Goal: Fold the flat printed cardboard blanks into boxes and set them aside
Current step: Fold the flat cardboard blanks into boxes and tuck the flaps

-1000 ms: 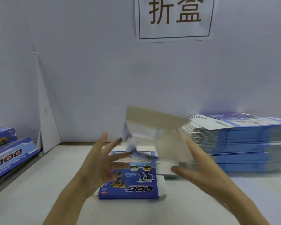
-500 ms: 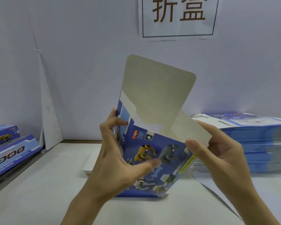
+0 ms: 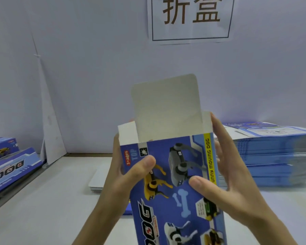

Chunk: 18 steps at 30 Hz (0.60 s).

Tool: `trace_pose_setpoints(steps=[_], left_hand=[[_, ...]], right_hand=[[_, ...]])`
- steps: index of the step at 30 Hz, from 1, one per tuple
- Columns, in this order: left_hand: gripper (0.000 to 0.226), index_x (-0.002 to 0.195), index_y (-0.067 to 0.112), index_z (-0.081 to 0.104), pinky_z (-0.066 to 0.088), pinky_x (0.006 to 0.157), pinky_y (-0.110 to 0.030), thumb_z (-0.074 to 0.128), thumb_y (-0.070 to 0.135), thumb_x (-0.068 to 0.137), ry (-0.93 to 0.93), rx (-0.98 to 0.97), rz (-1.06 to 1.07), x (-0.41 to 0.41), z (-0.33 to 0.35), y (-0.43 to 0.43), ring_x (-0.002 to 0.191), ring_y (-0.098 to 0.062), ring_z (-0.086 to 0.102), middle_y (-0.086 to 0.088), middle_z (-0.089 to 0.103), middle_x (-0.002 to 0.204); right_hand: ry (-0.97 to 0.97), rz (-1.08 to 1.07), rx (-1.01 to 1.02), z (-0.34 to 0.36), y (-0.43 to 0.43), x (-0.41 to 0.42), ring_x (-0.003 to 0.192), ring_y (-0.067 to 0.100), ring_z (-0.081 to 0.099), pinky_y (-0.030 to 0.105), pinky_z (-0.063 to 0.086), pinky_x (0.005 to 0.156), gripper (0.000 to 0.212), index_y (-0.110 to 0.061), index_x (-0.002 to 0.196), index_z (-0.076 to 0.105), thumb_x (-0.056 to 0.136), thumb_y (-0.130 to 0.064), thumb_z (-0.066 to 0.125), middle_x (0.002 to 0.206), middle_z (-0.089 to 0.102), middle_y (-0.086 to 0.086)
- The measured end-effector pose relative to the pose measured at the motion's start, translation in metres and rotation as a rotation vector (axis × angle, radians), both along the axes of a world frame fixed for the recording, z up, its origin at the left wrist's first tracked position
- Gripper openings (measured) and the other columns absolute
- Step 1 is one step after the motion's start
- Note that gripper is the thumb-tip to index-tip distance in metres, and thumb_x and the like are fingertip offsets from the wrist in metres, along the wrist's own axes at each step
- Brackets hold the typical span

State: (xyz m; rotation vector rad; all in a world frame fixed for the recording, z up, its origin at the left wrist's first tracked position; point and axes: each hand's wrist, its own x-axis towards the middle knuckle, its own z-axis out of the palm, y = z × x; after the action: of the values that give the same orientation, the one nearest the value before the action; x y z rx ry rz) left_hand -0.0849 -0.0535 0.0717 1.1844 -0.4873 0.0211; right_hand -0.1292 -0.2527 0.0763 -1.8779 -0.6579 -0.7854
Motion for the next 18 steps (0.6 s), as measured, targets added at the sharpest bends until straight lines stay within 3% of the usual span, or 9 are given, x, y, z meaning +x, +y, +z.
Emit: trace_pose_setpoints(steps=[2, 4, 6, 9, 13, 18], left_hand=[[0.102, 0.115, 0.027, 0.056, 0.056, 0.050, -0.030, 0.092, 0.057, 0.024, 0.040, -0.020, -0.047, -0.002, -0.001, -0.003, 0.069, -0.028, 0.073, -0.008, 0.075, 0.088], [0.090, 0.106, 0.033, 0.065, 0.057, 0.052, -0.031, 0.092, 0.058, 0.024, 0.045, -0.003, -0.073, -0.003, -0.002, -0.005, 0.071, -0.028, 0.073, -0.007, 0.075, 0.089], [0.073, 0.094, 0.039, 0.070, 0.057, 0.054, -0.030, 0.091, 0.061, 0.027, 0.022, 0.032, -0.100, -0.003, -0.001, -0.004, 0.075, -0.028, 0.074, -0.006, 0.075, 0.092], [0.069, 0.091, 0.038, 0.072, 0.057, 0.054, -0.030, 0.091, 0.059, 0.028, 0.025, 0.029, -0.152, -0.005, -0.001, -0.004, 0.076, -0.029, 0.073, -0.007, 0.075, 0.093], [0.069, 0.082, 0.034, 0.075, 0.056, 0.050, -0.030, 0.093, 0.056, 0.019, 0.065, 0.003, -0.176, -0.011, -0.003, -0.007, 0.067, -0.029, 0.073, -0.010, 0.075, 0.086], [0.066, 0.082, 0.037, 0.075, 0.057, 0.051, -0.033, 0.093, 0.053, 0.020, 0.070, -0.057, -0.130, -0.012, -0.007, -0.011, 0.070, -0.029, 0.073, -0.010, 0.075, 0.088]], right_hand=[[0.023, 0.013, -0.011, 0.001, 0.000, -0.001, 0.134, -0.005, 0.040, 0.008, 0.042, 0.094, 0.092, -0.054, 0.148, 0.016, 0.072, -0.046, 0.067, 0.152, 0.031, -0.029], [0.020, 0.010, -0.032, 0.001, -0.002, -0.001, 0.130, -0.006, 0.044, 0.005, 0.041, 0.091, 0.090, -0.053, 0.148, 0.019, 0.072, -0.045, 0.066, 0.149, 0.036, -0.029], [0.026, 0.029, -0.010, 0.002, -0.004, -0.002, 0.125, 0.003, 0.051, 0.012, 0.047, 0.090, 0.086, -0.052, 0.146, 0.026, 0.071, -0.044, 0.067, 0.144, 0.044, -0.024], [0.001, 0.030, -0.008, 0.004, -0.005, -0.003, 0.112, 0.014, 0.058, 0.024, 0.052, 0.085, 0.071, -0.037, 0.136, 0.042, 0.069, -0.038, 0.066, 0.127, 0.055, -0.014], [-0.127, -0.050, -0.032, 0.004, -0.005, -0.001, 0.085, 0.026, 0.049, 0.036, 0.042, 0.071, 0.039, -0.015, 0.101, 0.046, 0.070, -0.034, 0.058, 0.095, 0.046, 0.007], [-0.123, -0.003, 0.004, 0.003, -0.005, 0.001, 0.094, 0.012, 0.055, 0.015, 0.045, 0.080, 0.038, -0.023, 0.112, 0.049, 0.075, -0.031, 0.057, 0.105, 0.052, -0.002]])
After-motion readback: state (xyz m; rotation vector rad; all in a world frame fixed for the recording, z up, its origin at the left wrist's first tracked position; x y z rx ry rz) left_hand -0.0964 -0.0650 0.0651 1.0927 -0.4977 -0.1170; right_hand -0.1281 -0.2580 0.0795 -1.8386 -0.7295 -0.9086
